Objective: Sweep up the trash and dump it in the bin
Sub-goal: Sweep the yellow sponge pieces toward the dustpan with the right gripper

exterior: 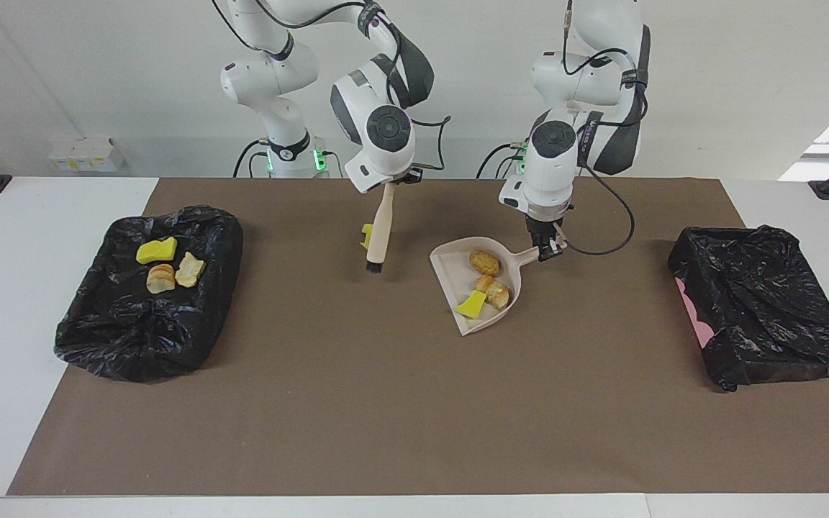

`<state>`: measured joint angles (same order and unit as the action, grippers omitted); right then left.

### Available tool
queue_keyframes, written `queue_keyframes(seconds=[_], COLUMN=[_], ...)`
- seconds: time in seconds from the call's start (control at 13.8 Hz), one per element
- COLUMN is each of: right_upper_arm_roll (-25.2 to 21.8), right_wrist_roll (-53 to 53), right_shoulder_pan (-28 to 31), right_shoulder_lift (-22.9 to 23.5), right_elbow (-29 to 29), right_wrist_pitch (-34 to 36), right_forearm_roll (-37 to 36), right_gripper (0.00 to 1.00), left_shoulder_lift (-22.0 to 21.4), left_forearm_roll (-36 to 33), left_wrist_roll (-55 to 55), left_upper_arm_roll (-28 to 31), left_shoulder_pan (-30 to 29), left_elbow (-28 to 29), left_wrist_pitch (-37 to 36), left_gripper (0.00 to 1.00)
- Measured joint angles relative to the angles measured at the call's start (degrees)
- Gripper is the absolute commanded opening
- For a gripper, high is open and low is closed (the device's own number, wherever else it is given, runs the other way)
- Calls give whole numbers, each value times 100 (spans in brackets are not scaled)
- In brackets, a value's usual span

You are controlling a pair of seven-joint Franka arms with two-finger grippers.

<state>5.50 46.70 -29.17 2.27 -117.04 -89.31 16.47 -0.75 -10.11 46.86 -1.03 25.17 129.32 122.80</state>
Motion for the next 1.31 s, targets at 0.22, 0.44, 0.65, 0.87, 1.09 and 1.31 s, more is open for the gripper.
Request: queue_keyframes(seconds=[0.22, 0.44, 0.65, 0.87, 1.09, 1.31], right_upper_arm_roll=[3, 8, 34, 65, 51, 19], right_wrist_roll=[358, 858, 1321, 1456, 1369, 933], right_shoulder_pan=[-28, -69, -477, -770, -786, -730], right_shoulder_lift=[-461, -947, -1299, -1191, -704, -245], right_elbow=[-816, -1609, -2175, -2353, -2165, -1508], right_wrist_pitch=[-92, -644, -1285, -1958, -2471, -2483], right_forearm_roll=[-3, 68, 434, 529, 530, 528], right_gripper=[0, 0, 0, 0, 0, 0], left_shoulder_lift=[-4, -5, -6, -10, -12, -15], left_forearm_roll=[-1, -1, -2, -2, -2, -2], left_wrist_roll=[0, 1, 1, 1, 1, 1], left_upper_arm_roll=[0, 0, 0, 0, 0, 0], left_shoulder_pan=[0, 0, 0, 0, 0, 0], left_elbow=[14, 16, 24, 31, 37, 41], left_wrist_pitch=[16, 19, 27, 35, 42, 47], left_gripper=[0, 0, 0, 0, 0, 0])
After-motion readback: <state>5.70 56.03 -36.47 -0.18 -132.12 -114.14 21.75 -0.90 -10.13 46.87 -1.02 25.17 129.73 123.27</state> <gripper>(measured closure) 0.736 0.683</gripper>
